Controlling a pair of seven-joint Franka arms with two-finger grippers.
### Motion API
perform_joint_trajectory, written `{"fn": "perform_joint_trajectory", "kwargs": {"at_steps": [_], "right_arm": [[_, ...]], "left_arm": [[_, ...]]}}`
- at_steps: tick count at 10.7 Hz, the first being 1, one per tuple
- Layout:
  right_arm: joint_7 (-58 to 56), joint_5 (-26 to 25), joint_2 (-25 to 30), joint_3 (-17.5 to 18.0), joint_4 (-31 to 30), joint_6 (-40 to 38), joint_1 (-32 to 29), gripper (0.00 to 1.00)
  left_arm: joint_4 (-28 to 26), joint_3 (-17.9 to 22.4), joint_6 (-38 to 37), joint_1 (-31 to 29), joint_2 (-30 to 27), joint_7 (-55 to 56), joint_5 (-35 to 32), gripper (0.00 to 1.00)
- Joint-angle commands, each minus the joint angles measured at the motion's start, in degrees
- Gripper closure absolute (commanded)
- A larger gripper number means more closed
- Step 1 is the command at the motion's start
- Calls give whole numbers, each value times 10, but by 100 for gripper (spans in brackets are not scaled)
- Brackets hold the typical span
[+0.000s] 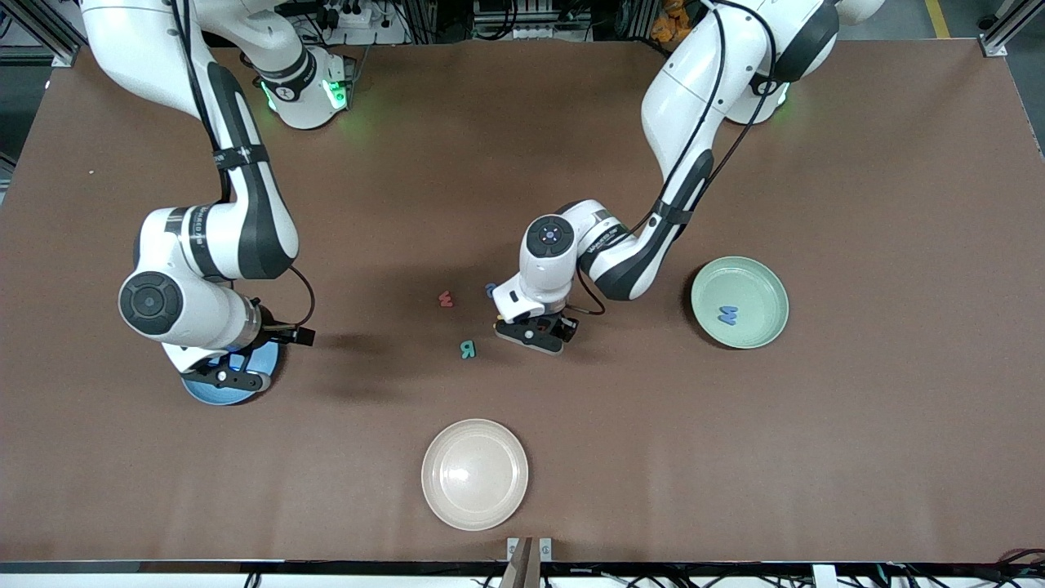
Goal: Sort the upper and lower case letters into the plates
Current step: 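Carry the pink Q to the green plate and open the left gripper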
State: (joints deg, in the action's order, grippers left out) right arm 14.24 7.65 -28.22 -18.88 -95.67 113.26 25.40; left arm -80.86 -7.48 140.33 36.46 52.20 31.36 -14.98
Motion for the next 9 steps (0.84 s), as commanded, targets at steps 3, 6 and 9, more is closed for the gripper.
{"fn": "perform_joint_trajectory", "kwargs": {"at_steps": [3, 6, 9], "right_arm": [[9, 9, -6, -1, -6, 9, 11, 0], [9, 9, -8, -1, -6, 10, 11, 0], [31, 9, -10, -1, -6, 16, 21, 0]], "left_arm": [[-14, 4, -23, 4, 1, 3, 13, 78], [-14, 4, -34, -1, -4, 0, 8, 92], [-10, -4, -121, -36, -38, -67, 14, 93]]}}
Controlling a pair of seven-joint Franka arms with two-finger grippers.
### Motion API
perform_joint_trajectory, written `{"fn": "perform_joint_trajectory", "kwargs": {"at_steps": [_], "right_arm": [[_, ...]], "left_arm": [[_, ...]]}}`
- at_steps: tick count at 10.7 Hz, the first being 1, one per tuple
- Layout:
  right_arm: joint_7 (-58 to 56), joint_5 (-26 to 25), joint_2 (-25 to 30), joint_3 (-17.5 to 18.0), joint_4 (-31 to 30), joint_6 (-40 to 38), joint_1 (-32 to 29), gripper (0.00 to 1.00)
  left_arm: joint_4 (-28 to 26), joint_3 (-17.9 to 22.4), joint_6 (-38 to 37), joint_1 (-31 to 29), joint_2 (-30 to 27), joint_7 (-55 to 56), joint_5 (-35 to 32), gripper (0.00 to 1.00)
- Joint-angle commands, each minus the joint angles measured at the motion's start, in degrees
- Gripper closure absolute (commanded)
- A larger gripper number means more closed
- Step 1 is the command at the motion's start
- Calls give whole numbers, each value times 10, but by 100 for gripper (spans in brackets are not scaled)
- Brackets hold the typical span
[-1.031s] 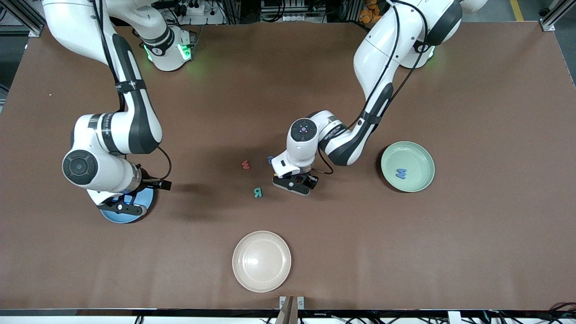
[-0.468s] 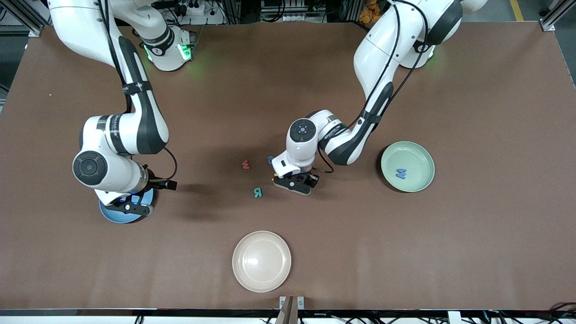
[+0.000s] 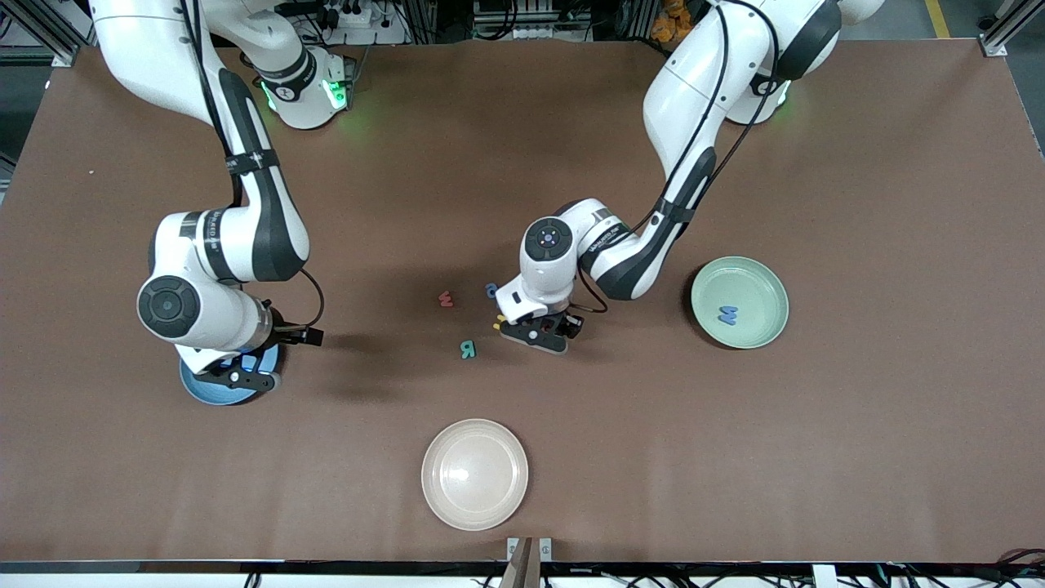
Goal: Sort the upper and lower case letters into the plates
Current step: 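Carry the pink Q to the green plate and open the left gripper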
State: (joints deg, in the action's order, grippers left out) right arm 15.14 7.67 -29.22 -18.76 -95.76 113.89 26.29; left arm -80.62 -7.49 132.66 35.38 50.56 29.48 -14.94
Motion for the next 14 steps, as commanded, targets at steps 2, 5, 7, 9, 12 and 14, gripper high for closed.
{"fn": "perform_joint_trajectory", "kwargs": {"at_steps": [2, 5, 7, 9, 12, 14], "right_arm": [[31, 9, -4, -1, -5, 17, 17, 0], [93, 10, -21, -1, -4, 47, 66, 0], [110, 50, -49, -1, 4, 95, 122, 0], [102, 62, -91, 3, 35, 132, 187, 0], [25, 61, -103, 46, 52, 135, 213, 0], [-5, 58, -116, 64, 52, 164, 235, 0]], "left_arm": [[-13, -48, -119, -91, -59, -120, 13, 92], [-21, -110, -238, -205, -105, -239, 13, 93], [-81, -113, -264, -242, -145, -282, 10, 92], [-173, -112, -223, -286, -190, -306, 3, 92], [-292, -113, -124, -356, -237, -385, 3, 74], [-293, -114, -125, -353, -238, -366, 8, 0]]}}
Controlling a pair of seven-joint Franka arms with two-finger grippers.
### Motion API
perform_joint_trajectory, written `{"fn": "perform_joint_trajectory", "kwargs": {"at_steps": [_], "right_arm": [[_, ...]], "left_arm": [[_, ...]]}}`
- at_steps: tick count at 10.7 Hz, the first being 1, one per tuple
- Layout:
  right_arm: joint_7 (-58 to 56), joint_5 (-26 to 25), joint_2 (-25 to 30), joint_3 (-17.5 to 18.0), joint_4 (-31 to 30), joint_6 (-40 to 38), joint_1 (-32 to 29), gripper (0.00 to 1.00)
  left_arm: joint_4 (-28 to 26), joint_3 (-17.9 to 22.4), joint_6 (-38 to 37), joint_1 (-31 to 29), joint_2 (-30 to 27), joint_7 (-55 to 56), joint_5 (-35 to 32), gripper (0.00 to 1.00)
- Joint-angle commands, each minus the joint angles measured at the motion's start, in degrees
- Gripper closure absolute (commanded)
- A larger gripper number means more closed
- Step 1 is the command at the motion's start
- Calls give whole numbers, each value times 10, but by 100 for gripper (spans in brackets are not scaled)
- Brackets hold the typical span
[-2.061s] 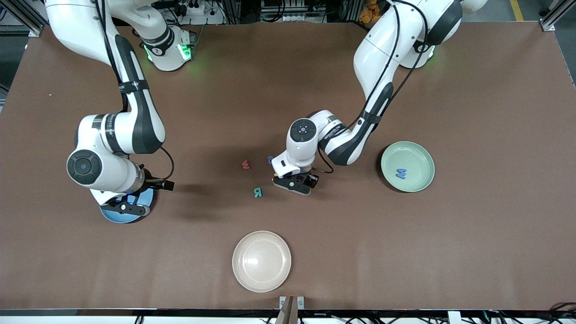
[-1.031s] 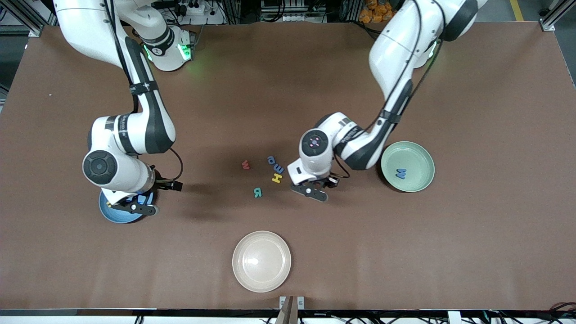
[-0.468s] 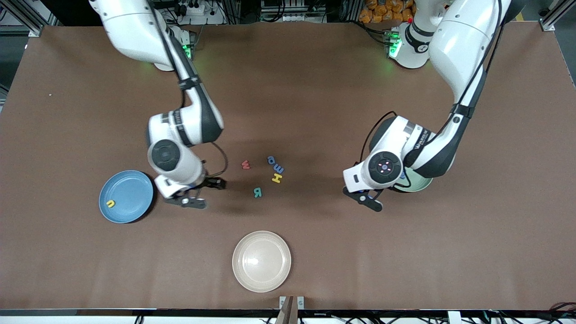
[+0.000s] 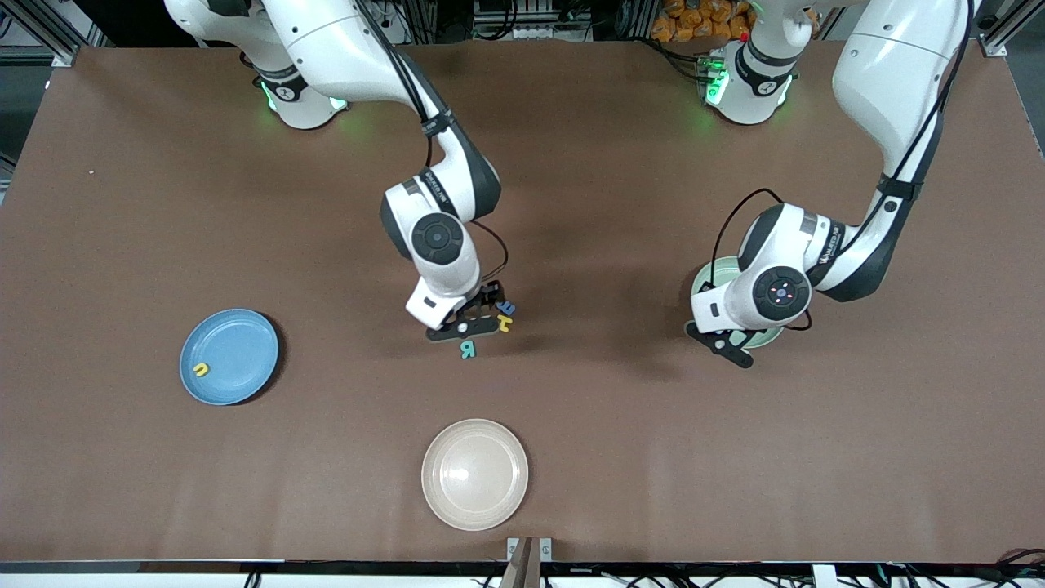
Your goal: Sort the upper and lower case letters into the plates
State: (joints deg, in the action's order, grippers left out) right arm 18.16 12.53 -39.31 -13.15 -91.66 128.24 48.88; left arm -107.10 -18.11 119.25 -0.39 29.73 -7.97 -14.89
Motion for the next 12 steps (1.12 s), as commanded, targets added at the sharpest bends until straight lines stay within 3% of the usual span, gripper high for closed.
{"fn": "perform_joint_trajectory", "kwargs": {"at_steps": [1, 4, 8, 12], "right_arm": [[-57, 10, -34, 9, 11, 64, 31, 0], [-150, 7, -46, 9, 9, 92, 47, 0], [-200, 6, -63, 9, 10, 94, 41, 0], [-208, 7, -72, 9, 12, 94, 39, 0]], "left_arm": [[-25, -8, 10, 9, -27, 20, 12, 0], [6, -34, 10, 28, -6, 120, 36, 0], [114, -43, 12, 101, 63, 310, 62, 0], [126, -43, 56, 119, 88, 341, 63, 0]]}}
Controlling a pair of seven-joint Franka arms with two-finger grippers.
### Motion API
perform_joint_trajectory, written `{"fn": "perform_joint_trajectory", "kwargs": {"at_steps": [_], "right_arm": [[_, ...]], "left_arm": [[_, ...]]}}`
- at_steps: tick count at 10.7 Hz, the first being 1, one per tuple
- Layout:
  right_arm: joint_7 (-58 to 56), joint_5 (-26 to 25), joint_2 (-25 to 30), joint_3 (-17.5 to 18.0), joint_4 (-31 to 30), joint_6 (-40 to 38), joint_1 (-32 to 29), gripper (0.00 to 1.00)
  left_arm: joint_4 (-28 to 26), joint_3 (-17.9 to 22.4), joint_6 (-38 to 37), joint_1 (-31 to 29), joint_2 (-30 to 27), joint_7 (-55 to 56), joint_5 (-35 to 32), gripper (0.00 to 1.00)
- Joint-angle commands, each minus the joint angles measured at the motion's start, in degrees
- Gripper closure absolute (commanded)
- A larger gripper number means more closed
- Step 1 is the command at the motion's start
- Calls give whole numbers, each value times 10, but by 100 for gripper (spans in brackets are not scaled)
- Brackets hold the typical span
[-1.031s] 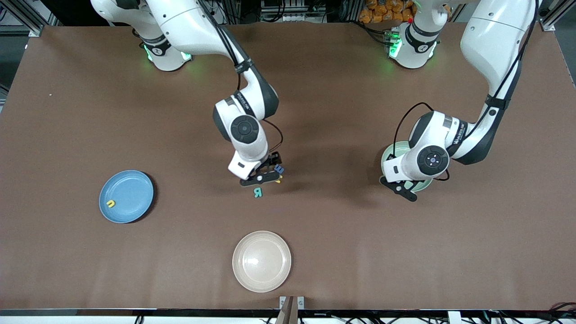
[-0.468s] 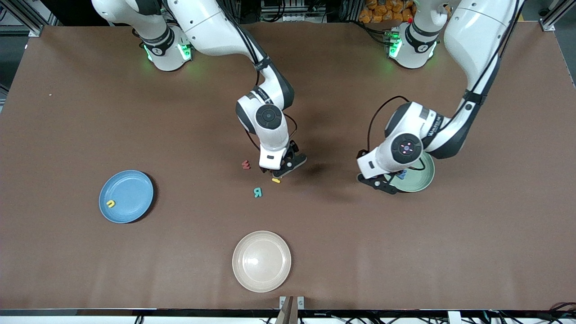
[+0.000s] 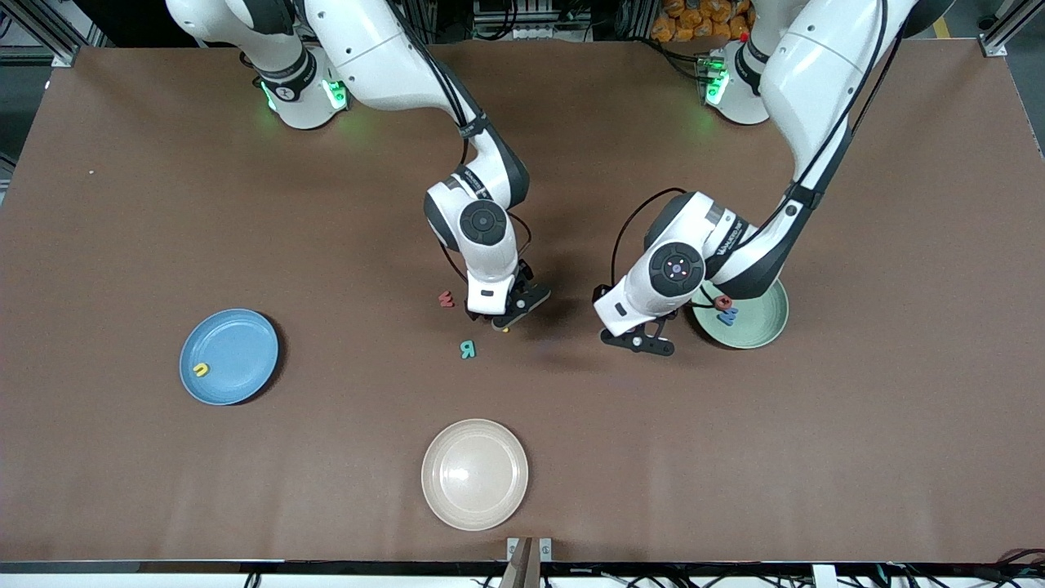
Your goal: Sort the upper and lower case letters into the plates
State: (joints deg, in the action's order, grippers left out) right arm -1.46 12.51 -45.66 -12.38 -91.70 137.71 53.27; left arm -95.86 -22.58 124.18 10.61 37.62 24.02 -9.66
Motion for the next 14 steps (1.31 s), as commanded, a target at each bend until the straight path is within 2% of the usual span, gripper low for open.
{"fn": "perform_joint_trajectory", "kwargs": {"at_steps": [1, 5, 14], "right_arm": [[-11, 9, -15, 2, 20, -1, -5, 0], [-7, 12, -35, 2, 60, -4, -9, 0], [-12, 7, -32, 0, 50, -20, -12, 0]], "left_arm": [[13, 3, 7, 13, 13, 43, 4, 0], [32, 5, 7, 14, 32, 44, 6, 0], [38, 7, 7, 24, 40, 43, 2, 0]]}}
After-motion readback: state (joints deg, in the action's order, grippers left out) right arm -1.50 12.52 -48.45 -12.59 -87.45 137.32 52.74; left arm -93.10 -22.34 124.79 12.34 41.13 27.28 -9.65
